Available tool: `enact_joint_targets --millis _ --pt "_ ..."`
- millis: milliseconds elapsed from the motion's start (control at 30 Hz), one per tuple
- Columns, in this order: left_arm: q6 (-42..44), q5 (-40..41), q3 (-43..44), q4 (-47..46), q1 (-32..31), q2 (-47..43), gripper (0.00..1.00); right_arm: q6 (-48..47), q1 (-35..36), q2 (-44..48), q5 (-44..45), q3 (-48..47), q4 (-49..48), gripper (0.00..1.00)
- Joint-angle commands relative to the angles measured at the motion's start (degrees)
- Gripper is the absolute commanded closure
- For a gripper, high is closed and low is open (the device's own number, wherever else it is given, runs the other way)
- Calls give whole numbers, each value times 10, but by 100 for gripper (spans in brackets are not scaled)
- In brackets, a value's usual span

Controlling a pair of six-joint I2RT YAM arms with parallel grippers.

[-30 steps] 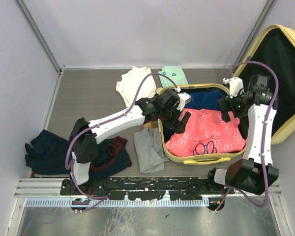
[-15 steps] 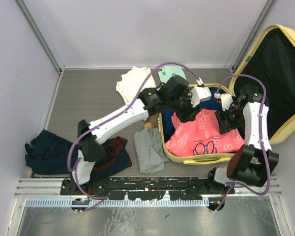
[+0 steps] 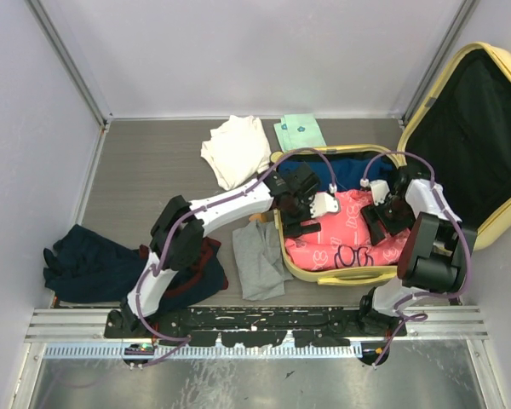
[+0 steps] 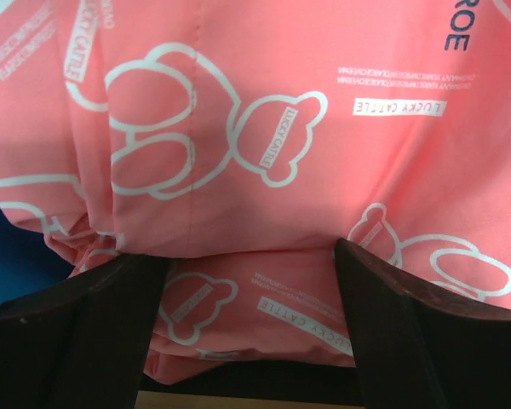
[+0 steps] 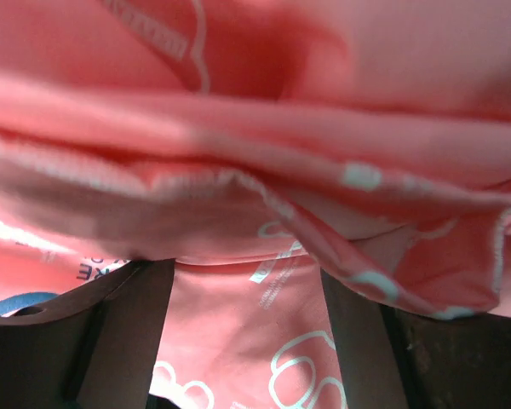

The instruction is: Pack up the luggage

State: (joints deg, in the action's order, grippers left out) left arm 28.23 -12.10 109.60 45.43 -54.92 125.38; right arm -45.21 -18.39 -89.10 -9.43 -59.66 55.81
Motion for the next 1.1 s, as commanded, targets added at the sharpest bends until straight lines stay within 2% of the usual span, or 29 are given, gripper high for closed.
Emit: enact_joint_targets --millis 0,67,133,300,500,700,867,1067 --pt "57 76 9 30 5 11 16 19 14 -20 17 10 -75 23" --pt "50 46 49 80 5 10 16 16 15 -15 8 -7 -48 21" --pt "25 -13 68 83 10 -21 14 8 15 0 -4 -39 -7 17" --pt "-24 -87 91 80 22 -105 1 -6 15 52 -46 -137 91 9" --pt "-94 -161 114 92 92 -148 0 28 16 61 -131 -255 153 7" --pt "-150 -175 110 90 212 -140 2 121 43 64 -191 -320 116 5" --pt "-200 -179 105 72 303 -108 2 178 84 77 -195 -323 53 4" --pt "-190 -129 179 99 359 3 0 245 101 84 -206 -330 -7 3"
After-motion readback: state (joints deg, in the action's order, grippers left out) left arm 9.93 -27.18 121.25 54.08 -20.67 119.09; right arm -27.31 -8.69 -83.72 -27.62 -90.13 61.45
